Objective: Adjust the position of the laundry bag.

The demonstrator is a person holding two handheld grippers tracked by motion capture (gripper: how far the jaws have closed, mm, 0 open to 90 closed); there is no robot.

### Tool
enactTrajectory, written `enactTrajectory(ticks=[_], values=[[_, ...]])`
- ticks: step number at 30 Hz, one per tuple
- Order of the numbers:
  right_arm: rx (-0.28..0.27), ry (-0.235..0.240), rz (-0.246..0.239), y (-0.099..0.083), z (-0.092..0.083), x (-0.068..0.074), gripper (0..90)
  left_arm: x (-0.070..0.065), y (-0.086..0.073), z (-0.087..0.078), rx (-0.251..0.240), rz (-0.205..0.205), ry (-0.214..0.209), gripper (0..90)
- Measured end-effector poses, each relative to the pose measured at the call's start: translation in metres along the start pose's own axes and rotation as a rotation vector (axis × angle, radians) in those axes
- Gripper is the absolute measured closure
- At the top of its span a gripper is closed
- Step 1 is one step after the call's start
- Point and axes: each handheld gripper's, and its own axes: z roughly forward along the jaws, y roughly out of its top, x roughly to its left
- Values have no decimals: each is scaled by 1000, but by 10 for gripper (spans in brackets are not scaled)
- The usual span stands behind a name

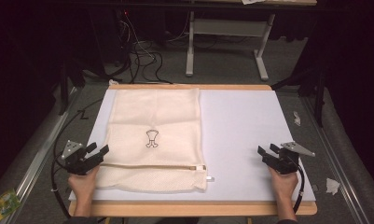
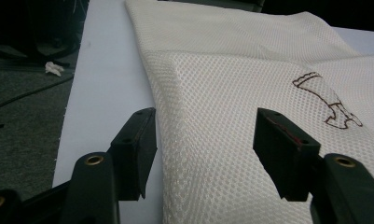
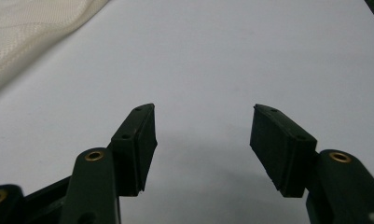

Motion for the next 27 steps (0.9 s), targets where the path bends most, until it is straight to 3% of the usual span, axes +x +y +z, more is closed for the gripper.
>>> enactTrajectory(ticks=[4, 10, 16, 20, 27], values=[[12, -2, -2, 1, 1, 0, 415, 1, 1, 1, 12, -3, -7, 385], [12, -8, -18, 1, 0, 3, 420, 5, 1, 1, 9, -42, -30, 351], [32, -7, -24, 2, 2, 4, 425, 2, 2, 4, 36, -14, -14, 349], [31, -7, -21, 2, 2, 3, 430, 3, 3, 4, 37, -15, -12, 353], [35, 1, -17, 3, 2, 4, 450, -1, 6, 2, 44, 20, -2, 360]])
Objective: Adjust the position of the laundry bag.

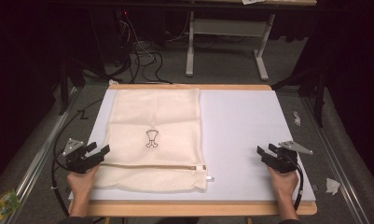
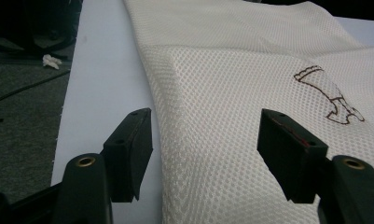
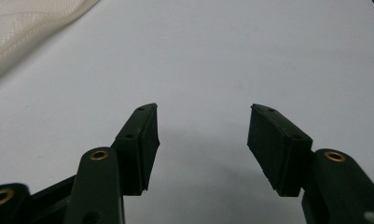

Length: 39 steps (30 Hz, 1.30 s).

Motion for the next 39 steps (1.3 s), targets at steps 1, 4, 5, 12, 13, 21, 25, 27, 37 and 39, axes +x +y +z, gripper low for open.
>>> enactTrajectory(ticks=[1, 4, 5, 12, 13, 21, 25, 27, 37, 39], values=[[1, 0, -3, 0, 0, 1, 453, -1, 1, -1, 2, 6, -4, 360], [3, 2, -9, 0, 0, 3, 458, -1, 4, -2, 11, 17, -8, 360], [7, 8, -12, 0, 1, 5, 466, -3, 5, -3, 22, 28, -6, 362], [28, 46, -19, 2, 4, 8, 500, -6, 11, -7, 79, 50, 11, 358], [28, 46, -19, 2, 4, 8, 500, -6, 11, -7, 79, 50, 11, 358], [44, 81, 19, 5, 0, 11, 495, -6, 14, -12, 124, 34, 3, 357], [72, 117, 7, 9, 2, 23, 499, -9, 17, -14, 140, 35, -2, 356], [78, 146, -15, 11, 4, 29, 500, -12, 19, -15, 142, 53, 16, 356], [103, 205, -84, 19, 10, 62, 503, -22, 24, -13, 176, 88, 33, 356], [103, 217, -97, 20, 11, 65, 512, -21, 24, -12, 192, 76, 33, 356]])
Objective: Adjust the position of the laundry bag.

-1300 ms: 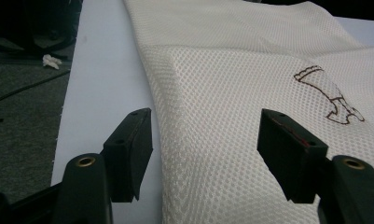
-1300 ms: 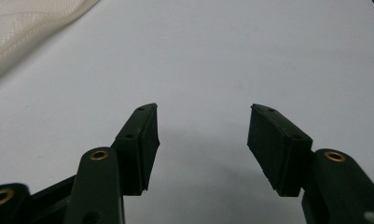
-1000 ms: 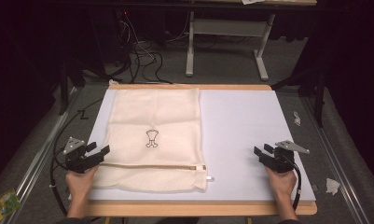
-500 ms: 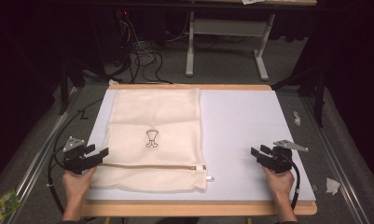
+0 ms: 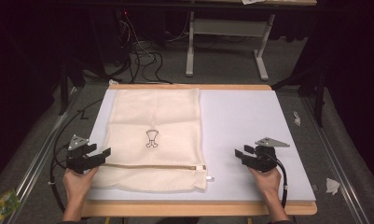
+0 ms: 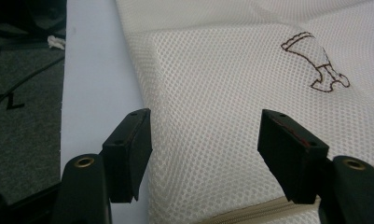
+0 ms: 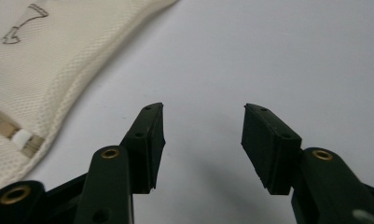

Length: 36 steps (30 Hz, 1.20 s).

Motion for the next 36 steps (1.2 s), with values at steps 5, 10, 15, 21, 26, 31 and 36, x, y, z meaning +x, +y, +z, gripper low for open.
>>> enactTrajectory(ticks=[5, 10, 15, 21, 26, 31, 36], values=[[10, 31, -40, 6, 7, 17, 560, 3, 1, 5, 47, -37, 9, 363], [53, 65, -64, 12, 20, 33, 559, 2, 2, 8, 70, -28, 15, 372], [93, 87, -82, 20, 33, 45, 552, 4, -3, 13, 65, -33, 36, 390], [105, 90, -89, 30, 43, 58, 554, 7, -5, 18, 85, -45, 44, 392], [130, 120, -81, 36, 53, 68, 552, 2, 2, 24, 119, -39, 31, 392], [140, 106, -110, 41, 62, 80, 499, 1, 6, 28, 135, -41, 46, 385], [173, 113, -130, 45, 71, 87, 481, 1, 7, 32, 144, -57, 57, 380]])
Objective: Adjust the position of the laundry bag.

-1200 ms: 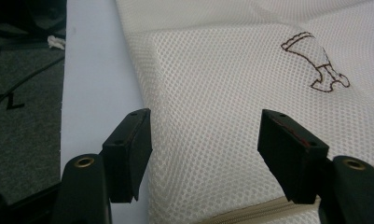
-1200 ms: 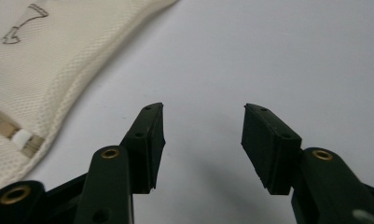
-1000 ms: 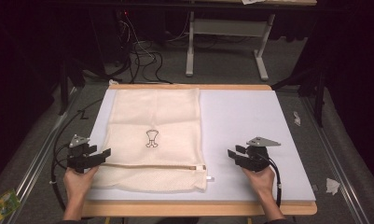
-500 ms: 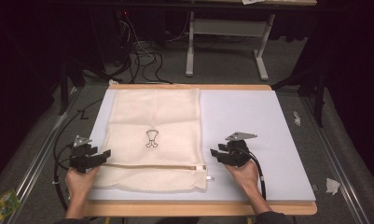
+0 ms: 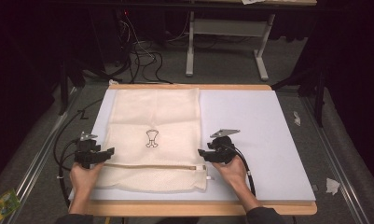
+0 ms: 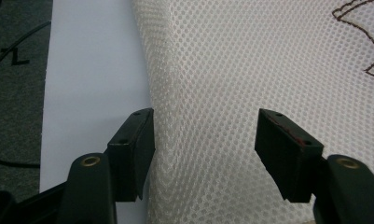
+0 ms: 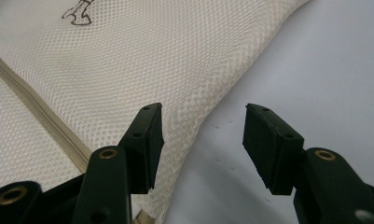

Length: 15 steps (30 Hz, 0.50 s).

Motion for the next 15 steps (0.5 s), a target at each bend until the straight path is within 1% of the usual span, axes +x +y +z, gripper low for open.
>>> enactTrajectory(ticks=[6, 10, 13, 15], values=[[30, 4, 23, 4, 8, 3, 486, 0, 2, 6, 11, -10, -2, 391], [35, -11, 0, 8, 13, 7, 521, 1, 4, 7, 20, -14, 12, 402], [52, -9, 1, 10, 18, 9, 538, 0, 5, 7, 20, -24, 16, 405], [67, -8, 3, 11, 21, 9, 546, 0, 6, 8, 27, -22, 23, 412]])
